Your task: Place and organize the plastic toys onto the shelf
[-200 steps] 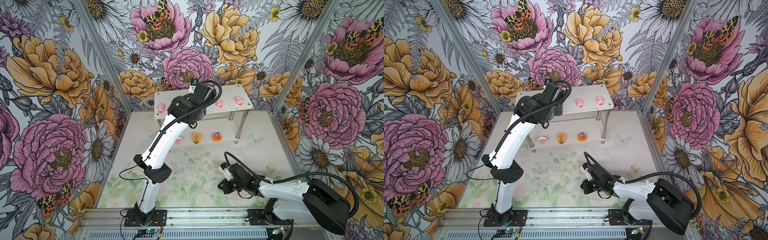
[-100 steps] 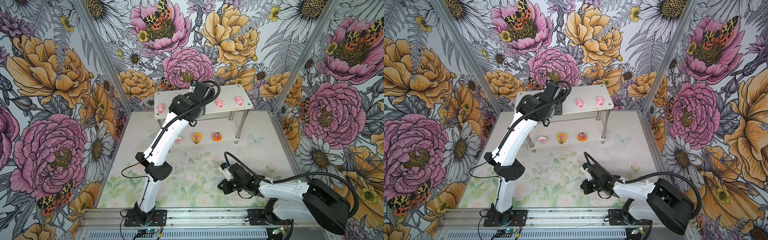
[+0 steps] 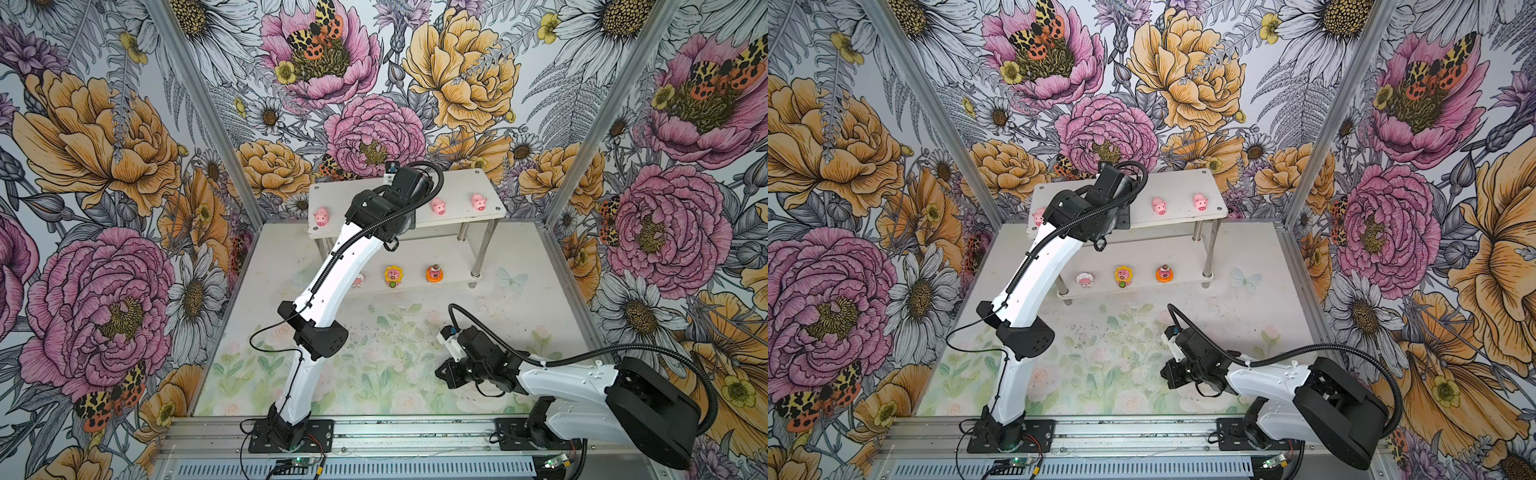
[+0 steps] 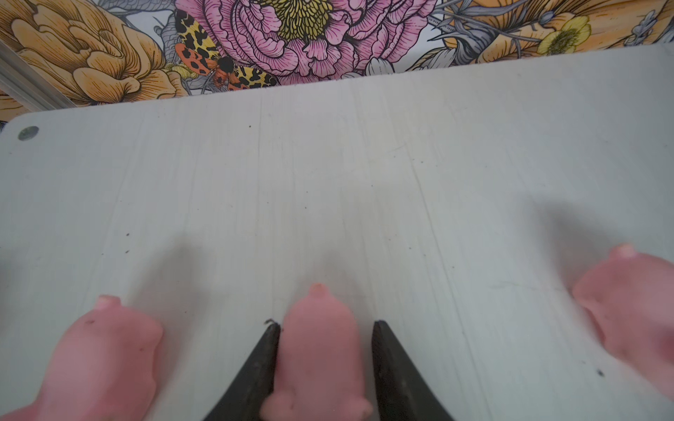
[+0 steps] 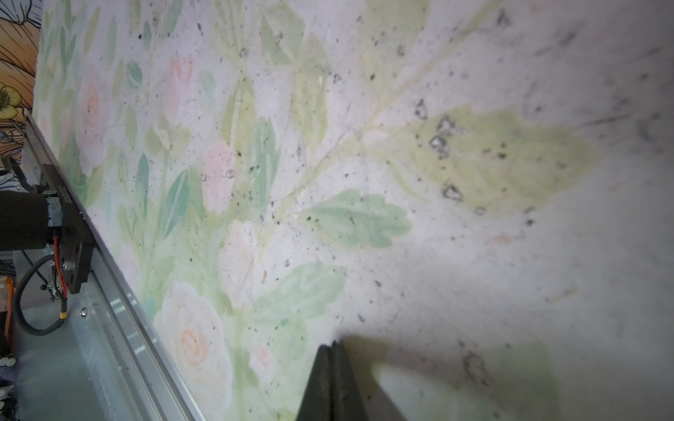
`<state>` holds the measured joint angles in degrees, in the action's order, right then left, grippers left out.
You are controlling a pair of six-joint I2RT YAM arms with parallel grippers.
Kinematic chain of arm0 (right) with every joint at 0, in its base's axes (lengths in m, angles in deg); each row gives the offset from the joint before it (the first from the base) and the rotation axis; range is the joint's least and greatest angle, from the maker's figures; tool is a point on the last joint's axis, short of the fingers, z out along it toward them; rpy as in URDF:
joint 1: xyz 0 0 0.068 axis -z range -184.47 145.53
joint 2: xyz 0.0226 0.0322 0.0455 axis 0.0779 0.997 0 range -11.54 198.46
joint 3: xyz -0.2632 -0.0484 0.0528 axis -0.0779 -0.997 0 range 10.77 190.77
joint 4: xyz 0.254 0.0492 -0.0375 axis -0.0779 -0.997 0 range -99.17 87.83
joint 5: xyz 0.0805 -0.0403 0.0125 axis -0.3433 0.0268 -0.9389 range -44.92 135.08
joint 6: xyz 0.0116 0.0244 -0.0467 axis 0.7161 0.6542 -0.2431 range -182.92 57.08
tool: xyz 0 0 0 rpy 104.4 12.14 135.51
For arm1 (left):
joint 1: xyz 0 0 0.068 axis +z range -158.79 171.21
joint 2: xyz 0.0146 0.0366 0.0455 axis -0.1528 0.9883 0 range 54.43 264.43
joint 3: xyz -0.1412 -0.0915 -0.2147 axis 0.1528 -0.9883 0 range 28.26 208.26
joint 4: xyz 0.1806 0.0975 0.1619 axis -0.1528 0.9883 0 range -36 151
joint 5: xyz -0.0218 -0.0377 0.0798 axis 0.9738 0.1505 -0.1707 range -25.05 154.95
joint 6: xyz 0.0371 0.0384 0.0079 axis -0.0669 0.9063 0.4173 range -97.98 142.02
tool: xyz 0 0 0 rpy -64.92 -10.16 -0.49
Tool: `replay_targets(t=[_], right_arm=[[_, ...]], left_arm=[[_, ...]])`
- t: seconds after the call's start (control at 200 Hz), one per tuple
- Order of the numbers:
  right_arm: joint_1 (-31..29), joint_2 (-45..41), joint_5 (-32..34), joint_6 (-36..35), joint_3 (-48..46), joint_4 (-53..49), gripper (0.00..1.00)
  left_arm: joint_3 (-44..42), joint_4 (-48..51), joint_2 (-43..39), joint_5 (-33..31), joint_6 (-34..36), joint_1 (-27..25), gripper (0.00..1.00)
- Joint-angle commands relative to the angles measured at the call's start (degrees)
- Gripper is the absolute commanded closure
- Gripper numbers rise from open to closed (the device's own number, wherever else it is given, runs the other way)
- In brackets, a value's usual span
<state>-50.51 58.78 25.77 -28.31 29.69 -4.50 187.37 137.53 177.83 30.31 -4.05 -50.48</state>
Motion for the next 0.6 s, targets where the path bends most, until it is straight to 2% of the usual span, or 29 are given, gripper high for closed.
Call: replay_targets(t=[0.0, 0.595], right_arm=[[0.32, 0.65, -0.29, -0.73, 1.39, 0.66, 0.99], [0.28, 1.76, -0.54, -0.69, 1.82, 0.70, 0.99]], left_arm=[[1.03, -1.17, 0.80, 1.52, -1.13, 0.45, 0.61], [1.50, -3.71, 1.85, 2.44, -1.45, -0.85, 0.65]])
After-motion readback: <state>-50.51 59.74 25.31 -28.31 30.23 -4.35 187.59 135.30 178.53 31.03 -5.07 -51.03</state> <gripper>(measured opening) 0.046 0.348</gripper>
